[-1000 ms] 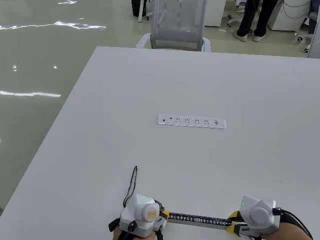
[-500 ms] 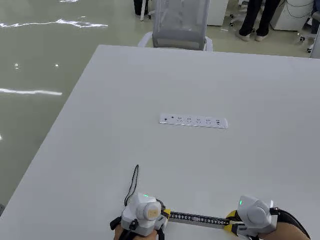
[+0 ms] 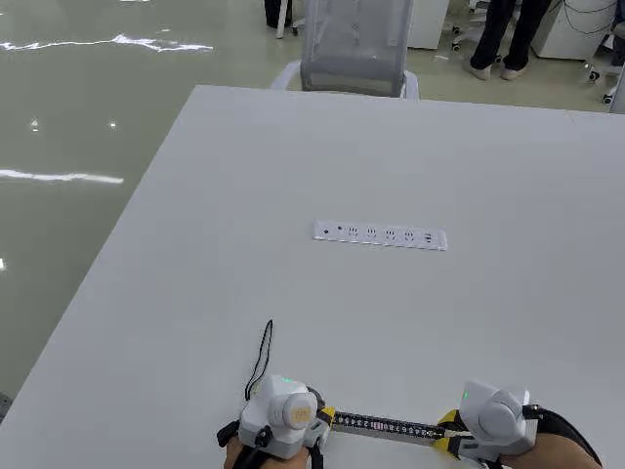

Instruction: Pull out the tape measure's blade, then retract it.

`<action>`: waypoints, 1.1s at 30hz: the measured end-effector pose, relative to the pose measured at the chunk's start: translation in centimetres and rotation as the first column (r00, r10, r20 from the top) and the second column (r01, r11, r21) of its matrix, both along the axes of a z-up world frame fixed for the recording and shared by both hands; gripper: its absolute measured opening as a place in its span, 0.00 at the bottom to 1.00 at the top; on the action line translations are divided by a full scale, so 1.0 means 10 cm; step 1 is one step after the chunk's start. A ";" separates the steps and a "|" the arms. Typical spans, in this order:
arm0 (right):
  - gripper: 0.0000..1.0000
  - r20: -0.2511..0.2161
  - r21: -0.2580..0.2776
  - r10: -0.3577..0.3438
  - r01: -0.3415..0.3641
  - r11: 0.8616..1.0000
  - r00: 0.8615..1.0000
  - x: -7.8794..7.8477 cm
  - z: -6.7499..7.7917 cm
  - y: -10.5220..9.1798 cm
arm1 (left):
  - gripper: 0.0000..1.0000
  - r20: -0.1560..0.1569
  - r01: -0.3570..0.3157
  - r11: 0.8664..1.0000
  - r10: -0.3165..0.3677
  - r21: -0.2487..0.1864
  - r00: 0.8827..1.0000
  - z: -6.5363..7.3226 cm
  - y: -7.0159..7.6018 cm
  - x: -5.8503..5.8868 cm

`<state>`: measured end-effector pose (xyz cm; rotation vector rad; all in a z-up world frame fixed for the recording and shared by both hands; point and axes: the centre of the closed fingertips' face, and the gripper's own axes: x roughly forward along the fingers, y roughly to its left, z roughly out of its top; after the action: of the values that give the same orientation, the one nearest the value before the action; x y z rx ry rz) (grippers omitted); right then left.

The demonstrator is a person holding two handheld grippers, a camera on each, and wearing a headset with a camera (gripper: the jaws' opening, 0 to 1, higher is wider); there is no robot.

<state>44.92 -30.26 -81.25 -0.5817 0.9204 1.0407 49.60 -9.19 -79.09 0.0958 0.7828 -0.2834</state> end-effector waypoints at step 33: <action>0.15 -0.005 0.023 -0.005 0.005 1.000 1.000 0.02 -0.02 0.19 | 0.64 0.003 0.003 1.000 -0.003 -0.002 1.000 0.01 0.00 0.00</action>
<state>45.16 -28.40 -81.44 -0.5577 0.9122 1.0476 49.57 -9.19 -79.04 0.0954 0.7798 -0.2864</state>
